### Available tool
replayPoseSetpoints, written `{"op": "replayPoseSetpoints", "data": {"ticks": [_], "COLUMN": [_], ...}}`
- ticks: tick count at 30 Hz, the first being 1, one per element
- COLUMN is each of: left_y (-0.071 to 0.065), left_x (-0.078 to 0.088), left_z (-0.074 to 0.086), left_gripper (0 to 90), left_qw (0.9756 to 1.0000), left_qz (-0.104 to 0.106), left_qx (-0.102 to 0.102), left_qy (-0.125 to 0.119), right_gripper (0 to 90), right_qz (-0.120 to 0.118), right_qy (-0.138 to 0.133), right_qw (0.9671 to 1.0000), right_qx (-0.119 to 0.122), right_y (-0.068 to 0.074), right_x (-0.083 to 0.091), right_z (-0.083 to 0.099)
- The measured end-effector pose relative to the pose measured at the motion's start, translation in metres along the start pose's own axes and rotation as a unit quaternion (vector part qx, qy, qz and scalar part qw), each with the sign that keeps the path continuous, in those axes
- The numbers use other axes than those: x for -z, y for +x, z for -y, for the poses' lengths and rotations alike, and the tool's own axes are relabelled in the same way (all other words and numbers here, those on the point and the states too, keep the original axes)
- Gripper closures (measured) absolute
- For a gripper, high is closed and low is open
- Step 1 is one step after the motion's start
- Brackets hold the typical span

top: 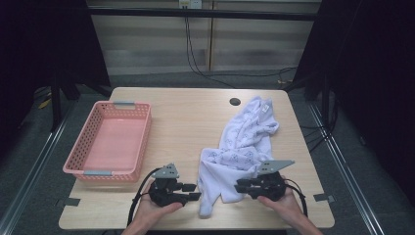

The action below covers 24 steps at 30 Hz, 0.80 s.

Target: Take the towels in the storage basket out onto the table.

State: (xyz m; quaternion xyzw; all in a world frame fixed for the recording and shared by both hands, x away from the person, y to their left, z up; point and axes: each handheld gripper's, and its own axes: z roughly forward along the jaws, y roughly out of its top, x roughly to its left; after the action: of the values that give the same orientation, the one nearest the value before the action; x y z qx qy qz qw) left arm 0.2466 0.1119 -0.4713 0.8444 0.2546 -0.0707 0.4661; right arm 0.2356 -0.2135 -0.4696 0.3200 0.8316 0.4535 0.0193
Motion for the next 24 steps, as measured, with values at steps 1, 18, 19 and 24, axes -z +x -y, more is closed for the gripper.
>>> {"op": "replayPoseSetpoints", "data": {"ticks": [1, 18, 19, 24], "left_y": [0.000, -0.012, -0.012, -0.009], "left_x": [0.000, -0.051, -0.051, -0.048], "left_z": [0.000, -0.001, -0.001, -0.002], "left_gripper": [57.4, 57.0, 59.9, 76.2], "left_qw": [1.0000, 0.9944, 0.9944, 0.9946], "left_qz": [0.000, -0.039, -0.039, -0.044], "left_qx": [0.000, -0.072, -0.072, -0.071], "left_qy": [0.000, 0.067, 0.067, 0.061], "right_gripper": [73.8, 51.5, 54.5, 85.6], "right_qz": [0.000, 0.027, 0.033, 0.047], "right_qy": [0.000, 0.071, 0.069, 0.075], "right_qw": [1.0000, 0.9923, 0.9920, 0.9928], "right_qx": [0.000, 0.098, 0.100, 0.080], "right_y": [0.000, 0.020, 0.021, 0.012], "right_x": [0.000, -0.041, -0.041, -0.034], "right_z": [0.000, 0.015, 0.015, 0.016]}}
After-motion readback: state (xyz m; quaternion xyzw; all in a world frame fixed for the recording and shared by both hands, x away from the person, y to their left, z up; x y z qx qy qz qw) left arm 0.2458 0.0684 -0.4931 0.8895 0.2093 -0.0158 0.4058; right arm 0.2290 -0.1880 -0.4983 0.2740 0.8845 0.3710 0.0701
